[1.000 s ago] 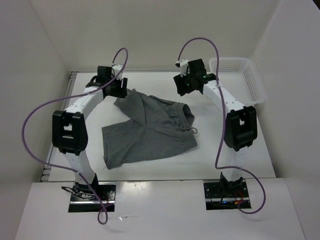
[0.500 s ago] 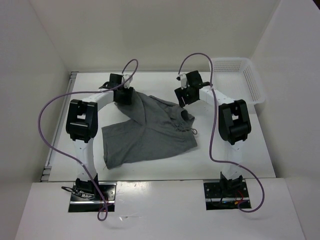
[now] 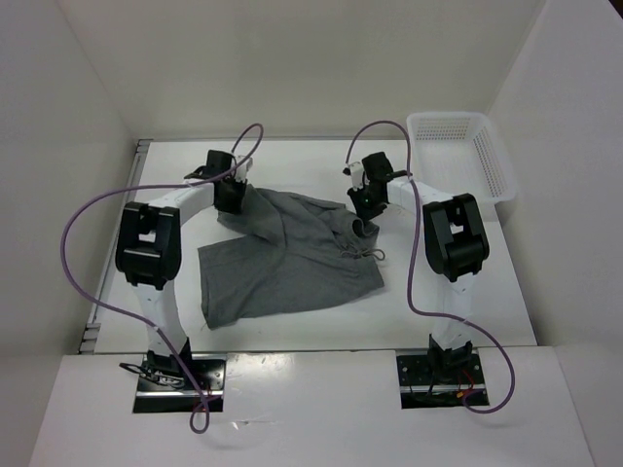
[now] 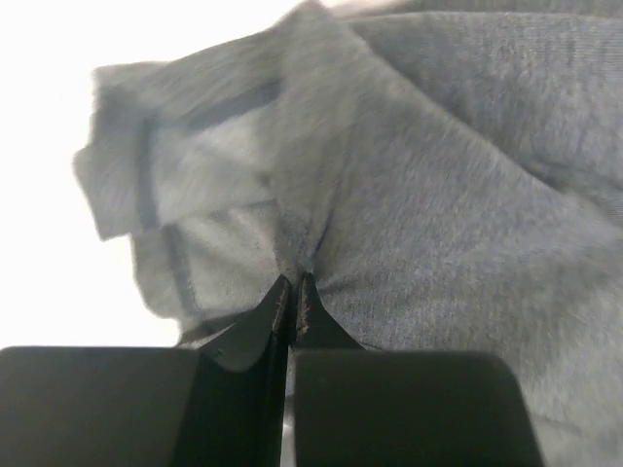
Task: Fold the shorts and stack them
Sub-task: Flatten the shorts out
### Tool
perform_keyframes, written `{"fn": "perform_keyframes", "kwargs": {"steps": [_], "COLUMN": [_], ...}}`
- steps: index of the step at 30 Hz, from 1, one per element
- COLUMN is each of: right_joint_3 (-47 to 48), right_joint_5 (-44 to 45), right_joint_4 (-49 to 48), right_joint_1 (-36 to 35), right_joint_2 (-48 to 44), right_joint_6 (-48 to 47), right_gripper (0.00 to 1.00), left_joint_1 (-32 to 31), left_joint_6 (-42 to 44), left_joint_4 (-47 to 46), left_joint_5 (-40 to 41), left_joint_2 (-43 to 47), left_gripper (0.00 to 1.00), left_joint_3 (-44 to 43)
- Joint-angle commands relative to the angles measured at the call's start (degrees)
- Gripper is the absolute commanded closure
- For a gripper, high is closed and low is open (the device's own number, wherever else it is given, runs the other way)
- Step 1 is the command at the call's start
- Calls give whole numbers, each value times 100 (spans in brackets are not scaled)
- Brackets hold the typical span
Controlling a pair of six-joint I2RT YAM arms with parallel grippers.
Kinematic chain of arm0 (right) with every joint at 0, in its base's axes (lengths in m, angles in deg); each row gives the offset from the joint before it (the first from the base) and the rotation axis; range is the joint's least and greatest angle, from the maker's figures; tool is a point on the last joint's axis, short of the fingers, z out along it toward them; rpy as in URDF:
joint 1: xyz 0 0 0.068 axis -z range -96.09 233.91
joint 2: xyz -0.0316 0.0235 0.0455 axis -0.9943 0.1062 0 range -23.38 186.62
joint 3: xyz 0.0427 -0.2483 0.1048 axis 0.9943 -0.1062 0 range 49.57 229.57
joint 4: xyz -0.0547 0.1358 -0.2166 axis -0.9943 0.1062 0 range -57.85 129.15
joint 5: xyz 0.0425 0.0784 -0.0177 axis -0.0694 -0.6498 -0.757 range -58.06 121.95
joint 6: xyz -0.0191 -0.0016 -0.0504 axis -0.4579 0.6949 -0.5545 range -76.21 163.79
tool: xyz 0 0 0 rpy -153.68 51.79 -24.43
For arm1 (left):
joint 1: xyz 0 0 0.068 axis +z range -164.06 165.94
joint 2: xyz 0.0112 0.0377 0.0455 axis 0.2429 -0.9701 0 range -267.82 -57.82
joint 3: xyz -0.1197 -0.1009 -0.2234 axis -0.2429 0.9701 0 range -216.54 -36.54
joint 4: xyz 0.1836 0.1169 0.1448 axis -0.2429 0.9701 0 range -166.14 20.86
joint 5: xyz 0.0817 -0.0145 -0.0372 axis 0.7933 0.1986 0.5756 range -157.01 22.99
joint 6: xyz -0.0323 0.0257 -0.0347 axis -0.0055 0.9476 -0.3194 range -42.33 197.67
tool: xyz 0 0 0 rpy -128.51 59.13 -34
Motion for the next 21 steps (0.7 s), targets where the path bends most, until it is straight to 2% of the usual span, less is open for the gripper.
{"fn": "perform_keyframes", "kwargs": {"steps": [1, 3, 9, 12, 15, 18, 19, 20, 21], "right_joint_3": [-141, -81, 1103, 1631, 1695, 1450, 1379, 1257, 1203], "right_joint_5": [-41, 46, 679, 987, 1066, 1127, 1128, 1128, 1128], "right_joint_4": [-86, -86, -367, -489, -490, -490, -490, -490, -490], "right_joint_1": [27, 27, 27, -33, -200, -359, -412, -412, -412], "right_joint_2": [-141, -141, -194, -71, -71, -193, -194, -263, -325], "right_joint_6": [-22, -22, -22, 57, -56, -110, -110, -162, -249], "right_gripper": [87, 100, 100, 100, 100, 100, 100, 100, 100], "left_joint_1": [236, 306, 474, 474, 474, 474, 474, 474, 474], "left_joint_6": [21, 21, 21, 21, 21, 21, 21, 21, 21], "left_joint_4": [622, 930, 1335, 1458, 1712, 2159, 2292, 2415, 2608], "left_joint_5": [190, 261, 586, 586, 586, 534, 463, 393, 305], "left_joint_2": [943, 1381, 2419, 2614, 2562, 2562, 2562, 2623, 2675], "left_gripper": [100, 100, 100, 100, 98, 80, 69, 50, 45], "left_joint_3": [116, 291, 1161, 1820, 2077, 2077, 1990, 1910, 1814]}}
